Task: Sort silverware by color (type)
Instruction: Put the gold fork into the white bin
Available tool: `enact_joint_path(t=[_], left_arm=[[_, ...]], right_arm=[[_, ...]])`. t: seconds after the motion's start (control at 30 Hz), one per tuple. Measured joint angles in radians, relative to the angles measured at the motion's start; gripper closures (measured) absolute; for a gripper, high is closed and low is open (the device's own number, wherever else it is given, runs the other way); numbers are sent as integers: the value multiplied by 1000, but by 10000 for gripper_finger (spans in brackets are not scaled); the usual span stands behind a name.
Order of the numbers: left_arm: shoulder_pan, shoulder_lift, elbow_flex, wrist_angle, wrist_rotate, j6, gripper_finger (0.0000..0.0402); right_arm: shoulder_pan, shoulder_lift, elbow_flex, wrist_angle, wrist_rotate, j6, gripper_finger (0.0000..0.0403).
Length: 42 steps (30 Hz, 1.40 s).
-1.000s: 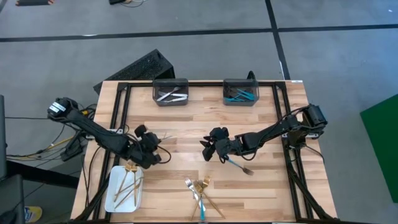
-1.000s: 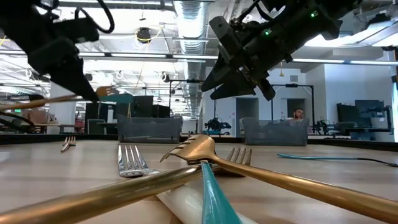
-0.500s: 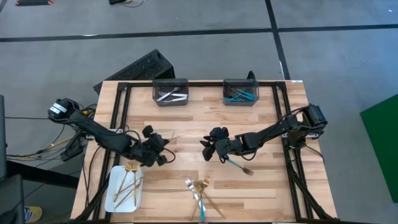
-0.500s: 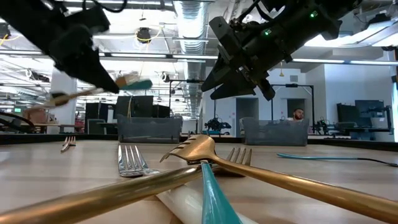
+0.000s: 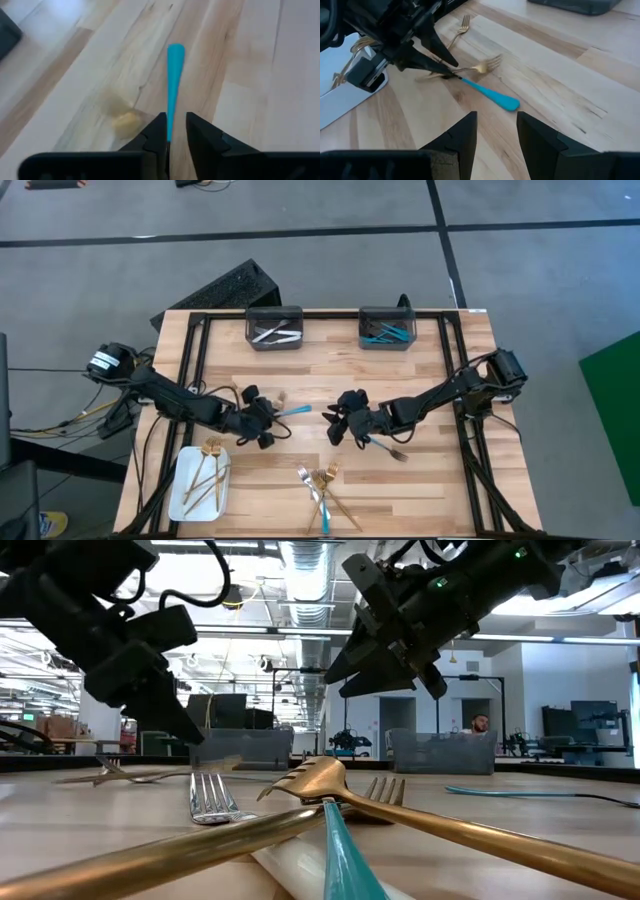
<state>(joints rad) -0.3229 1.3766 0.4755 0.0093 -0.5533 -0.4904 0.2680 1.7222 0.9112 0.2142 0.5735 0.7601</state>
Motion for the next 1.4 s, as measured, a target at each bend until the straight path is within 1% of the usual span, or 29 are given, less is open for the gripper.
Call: enact_joint_path(t=[0.1,0.2,0.27,0.33,0.4,0.47,0.57,0.63,0.73,0.93,1.03,1.4], left_arm=[[1,-2,0,-2,32,-1,324],[1,-2,0,-6,52,-28,320],[4,-1,0,-26,21,-59,319],[18,-1,0,-64,-37,-106,319],[40,-1,0,-113,-87,-173,319],[71,-1,0,-157,-105,-255,319],[118,-1,0,-213,-56,-408,319],[133,-1,0,-231,-9,-470,319],[137,-1,0,-228,26,-473,319],[137,-1,0,-242,34,-474,319],[137,-1,0,-259,35,-498,319],[137,0,0,-238,44,-528,319]], right_arm=[[0,0,0,0,0,0,240],[-5,0,0,3,0,0,239],[-8,0,0,4,0,1,240],[-9,0,0,4,0,1,239],[-9,0,0,4,0,2,240],[-8,0,0,4,0,2,239],[-6,0,0,4,-1,2,240],[-6,0,0,4,-2,2,240],[-6,0,0,4,-3,1,240],[-8,0,0,3,-3,0,239],[-8,0,0,-2,-4,-1,239],[-14,0,0,-22,-4,0,239]])
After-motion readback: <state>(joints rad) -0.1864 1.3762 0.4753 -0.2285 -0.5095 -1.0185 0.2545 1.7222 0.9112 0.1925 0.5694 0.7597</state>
